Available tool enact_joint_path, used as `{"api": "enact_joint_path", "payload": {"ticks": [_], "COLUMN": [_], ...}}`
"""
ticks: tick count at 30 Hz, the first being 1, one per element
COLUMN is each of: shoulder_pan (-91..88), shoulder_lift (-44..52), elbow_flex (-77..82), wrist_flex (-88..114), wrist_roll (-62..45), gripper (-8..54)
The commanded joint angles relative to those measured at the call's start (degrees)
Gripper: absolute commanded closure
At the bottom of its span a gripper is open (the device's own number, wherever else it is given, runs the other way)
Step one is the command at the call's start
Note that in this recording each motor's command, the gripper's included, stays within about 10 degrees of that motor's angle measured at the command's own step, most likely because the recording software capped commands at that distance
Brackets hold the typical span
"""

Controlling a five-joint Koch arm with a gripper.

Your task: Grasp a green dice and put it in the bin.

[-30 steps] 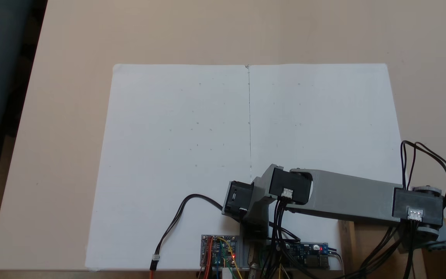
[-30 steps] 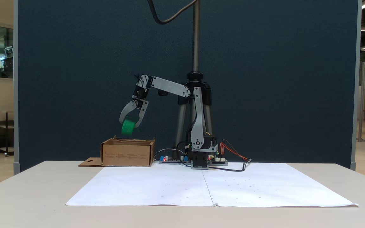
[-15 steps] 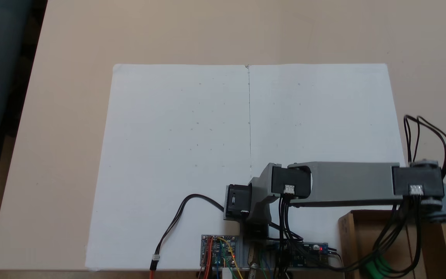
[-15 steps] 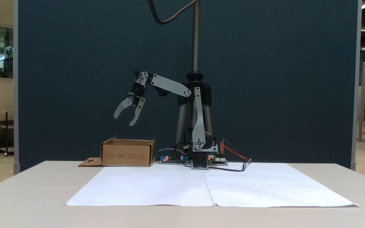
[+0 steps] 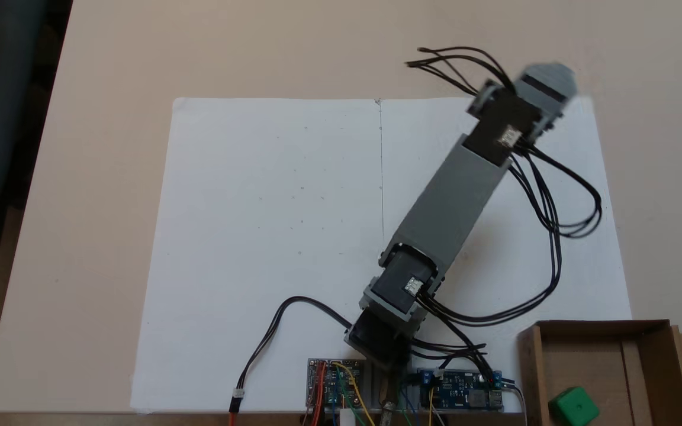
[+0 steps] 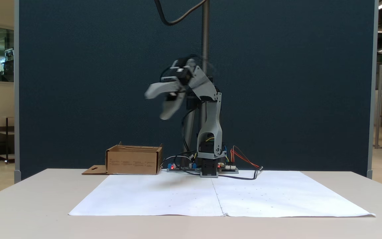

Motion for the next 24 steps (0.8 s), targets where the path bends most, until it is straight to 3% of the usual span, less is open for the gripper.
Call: {"api": "enact_joint_path", "payload": {"ticks": [1, 10, 24], "shoulder_pan": [-8.17, -29.27, -31.03], "shoulder_lift": [2.37, 11.34, 29.79], "elbow_flex": [0.62, 25.93, 61.96], "wrist_flex": [-9.56, -30.04, -59.39], "wrist_roll": [3.96, 3.6, 3.6], "gripper": [1.1, 1.3, 1.5]}}
